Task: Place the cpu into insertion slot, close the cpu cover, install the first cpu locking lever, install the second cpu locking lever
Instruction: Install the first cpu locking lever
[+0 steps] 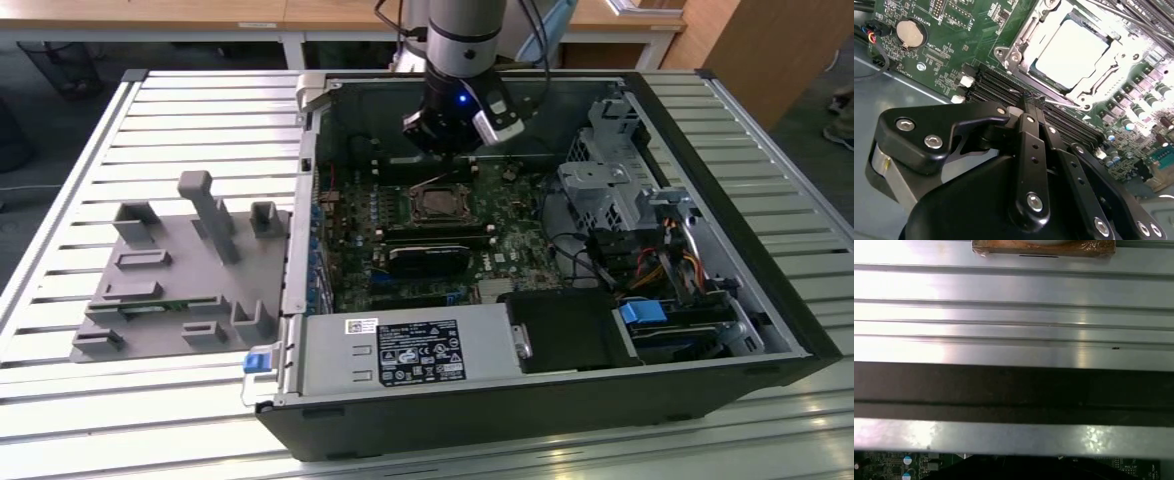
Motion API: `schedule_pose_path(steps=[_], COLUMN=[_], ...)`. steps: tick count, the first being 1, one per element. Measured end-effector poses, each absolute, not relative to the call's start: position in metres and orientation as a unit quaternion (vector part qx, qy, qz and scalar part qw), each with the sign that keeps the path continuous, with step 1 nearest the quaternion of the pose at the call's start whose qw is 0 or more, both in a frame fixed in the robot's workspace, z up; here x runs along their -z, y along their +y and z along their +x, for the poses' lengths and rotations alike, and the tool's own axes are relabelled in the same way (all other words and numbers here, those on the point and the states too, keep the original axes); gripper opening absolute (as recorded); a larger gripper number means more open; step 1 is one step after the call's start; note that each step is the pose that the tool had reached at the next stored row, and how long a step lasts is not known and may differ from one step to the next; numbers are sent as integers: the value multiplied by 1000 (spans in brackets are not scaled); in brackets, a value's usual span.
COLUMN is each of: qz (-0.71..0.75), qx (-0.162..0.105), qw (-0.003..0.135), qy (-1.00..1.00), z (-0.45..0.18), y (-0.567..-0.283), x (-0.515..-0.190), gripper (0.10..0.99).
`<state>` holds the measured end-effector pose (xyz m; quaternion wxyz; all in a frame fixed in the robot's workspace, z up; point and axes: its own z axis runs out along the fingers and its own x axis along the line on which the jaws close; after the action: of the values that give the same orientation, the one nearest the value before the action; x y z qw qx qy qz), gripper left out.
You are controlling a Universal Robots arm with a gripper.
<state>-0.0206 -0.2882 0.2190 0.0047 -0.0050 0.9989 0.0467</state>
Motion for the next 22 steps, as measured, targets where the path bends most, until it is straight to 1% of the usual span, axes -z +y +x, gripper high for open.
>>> schedule_pose_path(steps=[13,22], qz=[-5,-5], qx=[-47,-46], qw=[5,5], qy=[999,999], z=[-16,-16], y=[-288,-288], x=[-205,-201], gripper=[122,122])
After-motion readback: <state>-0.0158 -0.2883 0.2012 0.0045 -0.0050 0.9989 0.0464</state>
